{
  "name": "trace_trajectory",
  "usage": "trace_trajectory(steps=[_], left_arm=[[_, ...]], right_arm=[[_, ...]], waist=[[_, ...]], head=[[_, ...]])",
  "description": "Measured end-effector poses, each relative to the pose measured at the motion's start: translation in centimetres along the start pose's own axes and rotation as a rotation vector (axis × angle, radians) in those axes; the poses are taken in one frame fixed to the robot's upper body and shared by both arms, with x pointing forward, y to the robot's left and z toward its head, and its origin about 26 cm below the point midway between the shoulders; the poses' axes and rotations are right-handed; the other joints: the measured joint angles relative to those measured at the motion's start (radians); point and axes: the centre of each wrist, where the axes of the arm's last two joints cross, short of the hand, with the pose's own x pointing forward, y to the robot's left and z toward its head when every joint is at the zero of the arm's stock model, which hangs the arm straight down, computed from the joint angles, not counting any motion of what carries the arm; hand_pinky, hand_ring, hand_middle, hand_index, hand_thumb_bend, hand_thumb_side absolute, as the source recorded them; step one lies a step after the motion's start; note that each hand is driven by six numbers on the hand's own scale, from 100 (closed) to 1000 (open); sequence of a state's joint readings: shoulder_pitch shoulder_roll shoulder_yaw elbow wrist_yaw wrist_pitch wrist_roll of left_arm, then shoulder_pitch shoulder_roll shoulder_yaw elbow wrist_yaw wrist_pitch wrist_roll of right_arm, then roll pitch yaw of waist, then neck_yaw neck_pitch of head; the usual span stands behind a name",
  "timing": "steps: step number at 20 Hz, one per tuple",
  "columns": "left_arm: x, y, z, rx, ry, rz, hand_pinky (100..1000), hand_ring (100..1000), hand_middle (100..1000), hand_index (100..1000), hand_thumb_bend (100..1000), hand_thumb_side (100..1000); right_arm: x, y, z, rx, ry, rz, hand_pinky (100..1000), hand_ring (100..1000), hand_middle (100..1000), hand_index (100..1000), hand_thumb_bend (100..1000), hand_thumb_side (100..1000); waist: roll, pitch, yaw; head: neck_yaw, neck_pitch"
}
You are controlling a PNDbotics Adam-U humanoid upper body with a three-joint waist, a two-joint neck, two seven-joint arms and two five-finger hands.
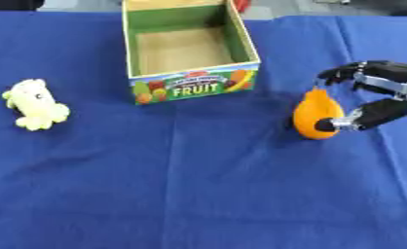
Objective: Pick up objects on the table and place them in the box.
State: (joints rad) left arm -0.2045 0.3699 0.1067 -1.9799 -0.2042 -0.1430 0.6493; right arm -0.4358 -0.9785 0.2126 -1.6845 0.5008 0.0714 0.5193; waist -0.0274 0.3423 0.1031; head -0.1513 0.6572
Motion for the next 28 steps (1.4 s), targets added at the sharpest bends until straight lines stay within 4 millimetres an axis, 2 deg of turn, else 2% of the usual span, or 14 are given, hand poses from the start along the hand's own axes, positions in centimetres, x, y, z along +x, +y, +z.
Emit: trace_trajectory(steps=[6,11,12,13,14,15,16,20,21,22,23,25,26,28], left_arm=[[0.0,0.0,0.0,0.0,0.0,0.001,401,706,606,884,143,755],[0.0,0.0,0.0,0.0,0.0,0.001,400,706,606,884,137,755],[0.0,0.0,0.0,0.0,0.0,0.001,401,706,606,884,137,755],[0.0,0.0,0.0,0.0,0.0,0.001,401,706,606,884,137,755],[0.0,0.0,0.0,0.0,0.0,0.001,401,706,606,884,137,754],[0.0,0.0,0.0,0.0,0.0,0.001,401,706,606,884,137,754],[0.0,0.0,0.0,0.0,0.0,0.001,401,706,606,884,135,754],[0.0,0.0,0.0,0.0,-0.001,0.001,401,706,606,884,130,752],[0.0,0.0,0.0,0.0,-0.001,0.001,401,706,606,884,130,752],[0.0,0.0,0.0,0.0,-0.001,0.001,401,705,606,884,130,751],[0.0,0.0,0.0,0.0,-0.001,0.001,401,705,606,884,129,751],[0.0,0.0,0.0,0.0,-0.001,0.001,401,705,606,883,129,748],[0.0,0.0,0.0,0.0,-0.001,0.001,401,705,607,884,130,747],[0.0,0.0,0.0,0.0,-0.001,0.001,401,705,607,884,129,747]], right_arm=[[-0.1,0.9,-0.5,0.039,0.011,0.014,733,882,809,957,620,765],[0.0,1.0,-0.6,0.051,-0.001,0.019,715,856,679,833,564,731],[0.1,1.0,-0.6,0.047,-0.004,0.018,697,835,596,769,456,676],[0.1,0.9,-0.5,0.039,-0.009,0.016,695,833,590,763,446,668],[0.2,0.9,-0.5,0.028,-0.012,0.014,675,810,542,719,299,579],[0.2,0.9,-0.5,0.013,-0.014,0.014,670,804,528,709,257,550],[0.4,0.8,-0.5,-0.003,-0.017,0.014,649,776,486,675,100,433],[0.7,0.7,-0.5,-0.056,-0.022,0.011,597,704,432,611,100,239],[0.7,0.7,-0.5,-0.069,-0.023,0.008,589,692,426,603,100,219],[0.8,0.7,-0.5,-0.082,-0.022,0.005,569,651,409,582,100,151],[0.9,0.7,-0.5,-0.099,-0.023,0.0,565,643,407,579,100,132],[1.2,0.6,-0.5,-0.139,-0.03,-0.012,552,608,394,563,100,166],[1.4,0.4,-0.4,-0.165,-0.037,-0.017,549,601,393,561,100,223],[2.2,-0.2,-0.3,-0.216,-0.061,-0.027,542,587,390,555,100,247]], waist=[[0.0,0.003,0.003],[0.0,0.003,0.003],[0.0,0.003,0.003],[0.0,0.003,0.003],[0.0,0.003,0.003],[0.0,0.003,0.003],[0.0,0.003,0.003],[-0.001,0.003,0.003],[-0.002,0.003,0.004],[-0.003,0.003,0.005],[-0.003,0.003,0.005],[-0.004,0.003,0.006],[-0.004,0.003,0.006],[-0.004,0.003,0.006]], head=[[-0.001,-0.003],[-0.001,-0.003],[-0.001,-0.003],[0.0,-0.003],[0.0,-0.003],[0.0,-0.003],[0.0,-0.003],[0.0,-0.003],[0.0,-0.003],[0.001,-0.003],[0.001,-0.003],[0.001,-0.003],[0.001,-0.003],[0.001,-0.003]])
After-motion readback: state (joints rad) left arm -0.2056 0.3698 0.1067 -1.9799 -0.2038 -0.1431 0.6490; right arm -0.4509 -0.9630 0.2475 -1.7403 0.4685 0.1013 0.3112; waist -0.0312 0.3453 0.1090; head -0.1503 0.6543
